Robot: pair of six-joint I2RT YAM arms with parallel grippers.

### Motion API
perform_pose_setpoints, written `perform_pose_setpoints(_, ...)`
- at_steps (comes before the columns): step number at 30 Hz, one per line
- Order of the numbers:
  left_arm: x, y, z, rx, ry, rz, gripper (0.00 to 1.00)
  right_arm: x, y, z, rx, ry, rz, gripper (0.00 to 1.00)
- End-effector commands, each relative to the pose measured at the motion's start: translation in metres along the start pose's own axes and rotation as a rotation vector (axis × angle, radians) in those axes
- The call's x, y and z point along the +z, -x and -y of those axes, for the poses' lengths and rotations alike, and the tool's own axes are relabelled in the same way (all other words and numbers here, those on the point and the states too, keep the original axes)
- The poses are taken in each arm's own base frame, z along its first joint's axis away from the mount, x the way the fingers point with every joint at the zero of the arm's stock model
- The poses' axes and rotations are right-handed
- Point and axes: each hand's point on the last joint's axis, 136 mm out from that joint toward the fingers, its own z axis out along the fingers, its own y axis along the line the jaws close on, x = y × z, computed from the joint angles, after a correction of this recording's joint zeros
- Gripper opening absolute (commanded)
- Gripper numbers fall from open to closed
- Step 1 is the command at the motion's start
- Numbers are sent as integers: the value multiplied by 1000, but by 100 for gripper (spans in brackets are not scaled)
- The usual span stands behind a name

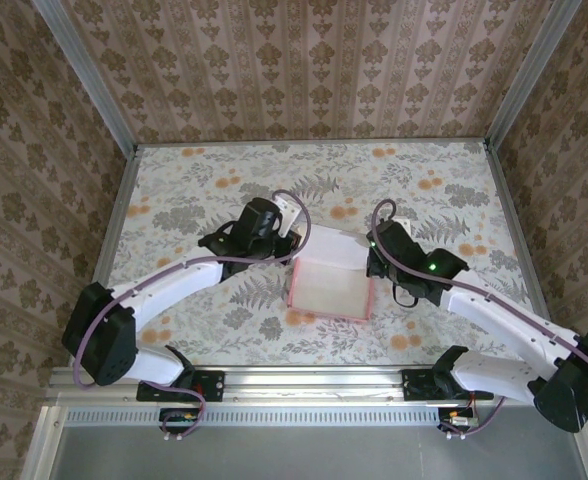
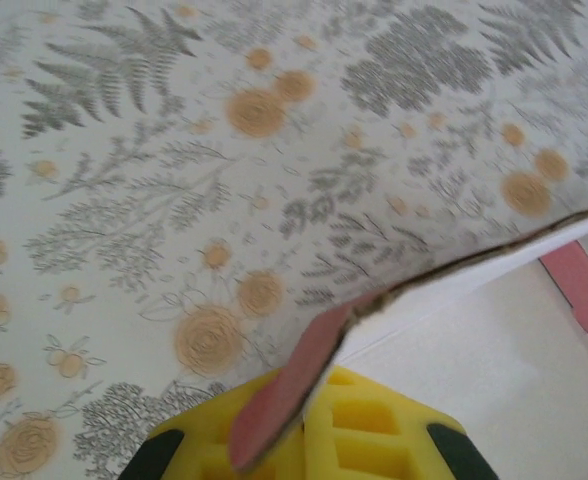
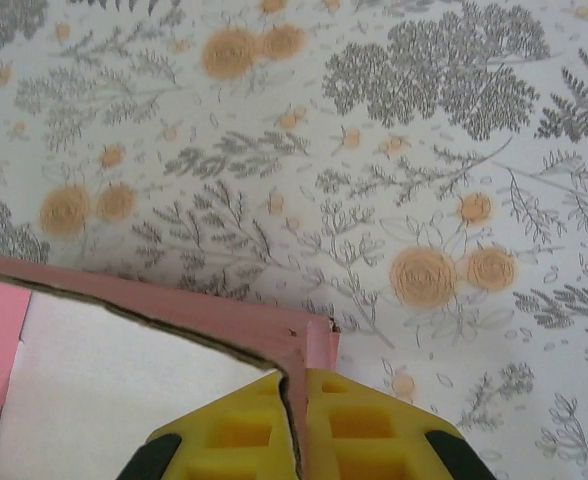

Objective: Fold the paper box

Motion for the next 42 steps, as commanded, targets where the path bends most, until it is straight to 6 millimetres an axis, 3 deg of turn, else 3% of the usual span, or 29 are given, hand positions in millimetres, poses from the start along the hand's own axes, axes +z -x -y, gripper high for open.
perform_pose_setpoints(1,5,13,-20,-100,124,70,0,-3,44,-13,66,9,168,5)
perform_pose_setpoints(7,16,18,-34,-189,184,120,0,13,57,-18,89,4,235,5)
perform_pose_setpoints(14,26,15,-40,-304,176,162,0,30,58,-23,111,6,238,5)
perform_pose_setpoints(23,26,6,-37,-365,161,225,0,44,39,-16,139,8,237,5)
perform_pose_setpoints(28,26,-9,-32,-359,180,236,0,47,23,-9,147,10,226,5)
perform_pose_setpoints(42,14,-44,-15,-363,223,291,0,39,-9,6,155,54,257,6)
